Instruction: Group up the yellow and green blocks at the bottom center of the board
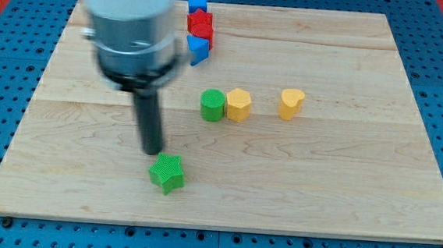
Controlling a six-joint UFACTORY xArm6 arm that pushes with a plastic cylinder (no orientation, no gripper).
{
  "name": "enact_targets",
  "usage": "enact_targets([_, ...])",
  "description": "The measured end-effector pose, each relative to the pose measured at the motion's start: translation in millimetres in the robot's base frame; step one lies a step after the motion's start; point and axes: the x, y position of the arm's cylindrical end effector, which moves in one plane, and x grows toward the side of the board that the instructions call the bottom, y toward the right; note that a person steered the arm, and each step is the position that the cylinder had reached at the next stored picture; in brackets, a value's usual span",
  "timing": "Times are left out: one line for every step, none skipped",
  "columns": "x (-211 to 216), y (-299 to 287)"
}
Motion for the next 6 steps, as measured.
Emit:
enact_targets([43.9,5.4])
enact_targets([56.6,96.7])
enact_targets([58.6,83.9])
enact_targets([10.0,43.9])
enact_targets([-59.9,22.9])
enact_targets([-127.5,68.7])
